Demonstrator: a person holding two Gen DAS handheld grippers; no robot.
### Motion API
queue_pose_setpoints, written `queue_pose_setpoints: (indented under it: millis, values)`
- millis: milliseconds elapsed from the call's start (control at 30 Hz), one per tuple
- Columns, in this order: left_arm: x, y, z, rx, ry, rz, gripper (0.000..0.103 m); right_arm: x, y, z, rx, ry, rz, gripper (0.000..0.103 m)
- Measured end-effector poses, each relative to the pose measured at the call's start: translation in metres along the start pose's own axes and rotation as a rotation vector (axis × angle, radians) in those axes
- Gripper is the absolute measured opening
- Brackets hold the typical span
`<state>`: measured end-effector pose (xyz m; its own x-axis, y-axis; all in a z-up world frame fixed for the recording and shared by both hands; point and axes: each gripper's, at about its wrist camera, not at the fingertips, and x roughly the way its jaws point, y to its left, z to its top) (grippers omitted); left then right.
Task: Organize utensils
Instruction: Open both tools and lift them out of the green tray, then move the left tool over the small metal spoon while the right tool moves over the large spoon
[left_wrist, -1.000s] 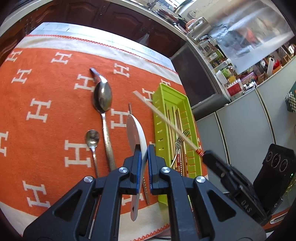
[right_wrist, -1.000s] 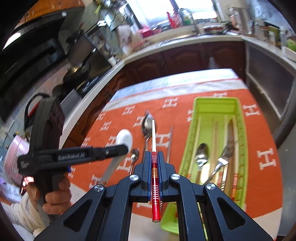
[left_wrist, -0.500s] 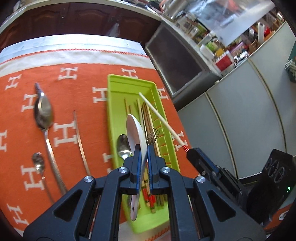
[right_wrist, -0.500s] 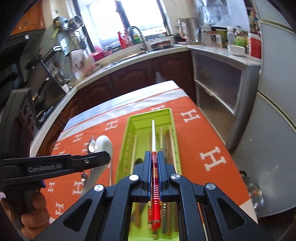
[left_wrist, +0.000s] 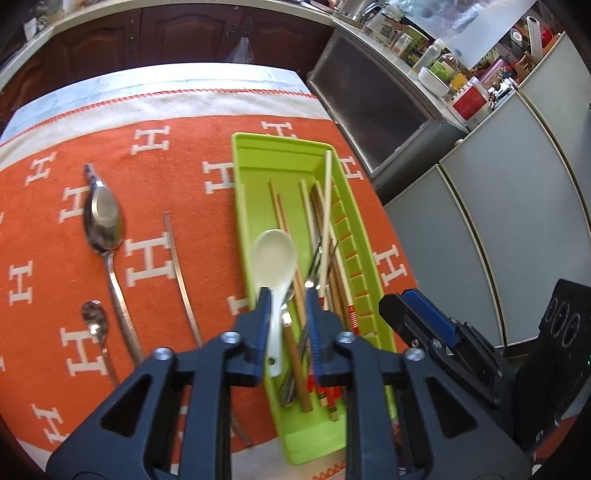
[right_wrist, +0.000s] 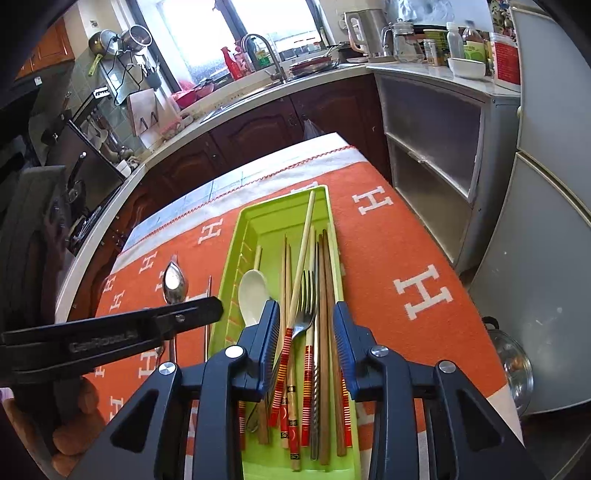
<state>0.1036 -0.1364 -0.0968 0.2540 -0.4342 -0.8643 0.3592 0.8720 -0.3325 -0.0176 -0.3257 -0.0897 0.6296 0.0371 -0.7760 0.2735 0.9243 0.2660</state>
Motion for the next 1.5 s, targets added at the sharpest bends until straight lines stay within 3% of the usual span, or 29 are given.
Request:
queue_pose_setpoints:
  millis: [200,400,533,900,1033,1300,1500]
  values:
    - [-0.019,0.016,-0.013,-0.007,-0.009,0.052,0.025,0.002,0.012,-0.006,-0.031,0.018,0.014,0.03]
    - [-0.032,0.034,-0.022,-0.052,-0.016,0.057,0.025,0.015,0.023,-0.008,-0.062,0.05,0.06,0.03]
    - [-0.039,0.044,-0.026,-0.075,-0.024,0.059,0.025,0.039,0.029,-0.005,-0.067,0.106,0.083,0.02]
    - [-0.041,0.065,-0.031,-0.129,-0.021,0.055,0.025,0.093,0.027,0.004,-0.042,0.205,0.032,0.019]
    - [-0.04,0.067,-0.032,-0.127,-0.016,0.049,0.025,0.103,0.029,0.005,-0.052,0.203,0.0,0.007]
    - [-0.041,0.066,-0.033,-0.123,-0.019,0.044,0.025,0.095,0.033,0.006,-0.042,0.18,0.036,0.005]
    - [-0.042,0.07,-0.034,-0.125,-0.024,0.046,0.025,0.091,0.043,0.002,-0.054,0.238,0.067,0.005]
